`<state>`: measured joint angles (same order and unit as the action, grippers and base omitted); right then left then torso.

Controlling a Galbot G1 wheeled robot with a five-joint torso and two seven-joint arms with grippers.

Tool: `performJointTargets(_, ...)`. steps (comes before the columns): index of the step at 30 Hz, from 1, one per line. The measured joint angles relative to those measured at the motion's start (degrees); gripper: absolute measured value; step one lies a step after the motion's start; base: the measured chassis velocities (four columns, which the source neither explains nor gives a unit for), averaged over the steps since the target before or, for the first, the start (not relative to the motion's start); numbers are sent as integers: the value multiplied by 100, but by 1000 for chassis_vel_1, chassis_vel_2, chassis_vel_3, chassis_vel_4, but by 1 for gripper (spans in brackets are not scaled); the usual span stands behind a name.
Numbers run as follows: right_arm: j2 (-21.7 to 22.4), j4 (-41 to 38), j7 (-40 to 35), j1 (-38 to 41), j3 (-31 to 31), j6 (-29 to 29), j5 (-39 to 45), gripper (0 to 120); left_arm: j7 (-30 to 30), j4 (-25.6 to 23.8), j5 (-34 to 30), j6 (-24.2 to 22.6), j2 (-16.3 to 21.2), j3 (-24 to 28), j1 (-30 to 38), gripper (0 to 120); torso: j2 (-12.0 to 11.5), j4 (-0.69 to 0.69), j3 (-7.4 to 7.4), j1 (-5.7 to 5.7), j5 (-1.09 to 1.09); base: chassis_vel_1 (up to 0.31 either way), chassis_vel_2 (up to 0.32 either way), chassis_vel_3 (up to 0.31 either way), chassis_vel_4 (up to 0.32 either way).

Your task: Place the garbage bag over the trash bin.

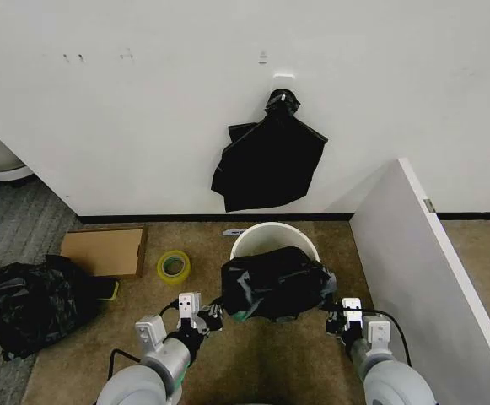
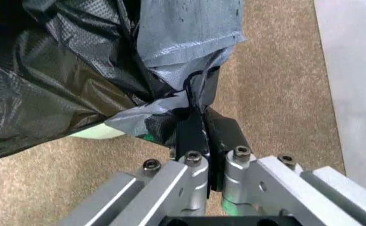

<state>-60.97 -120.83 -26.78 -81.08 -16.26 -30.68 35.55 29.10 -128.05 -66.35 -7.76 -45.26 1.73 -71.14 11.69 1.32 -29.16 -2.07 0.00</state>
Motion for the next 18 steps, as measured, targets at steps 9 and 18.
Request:
performJointTargets(9, -21, 75, 79, 54, 67, 9, -47, 0, 37, 161, -90, -10, -27, -38, -23, 0, 0, 0, 0, 0, 0, 0, 0, 0, 0)
performJointTargets(18, -108, 274, 205, 108, 126, 151, -184, 0, 33, 381, -86, 15, -36, -56, 21, 0, 0, 0, 0, 0, 0, 0, 0, 0, 0)
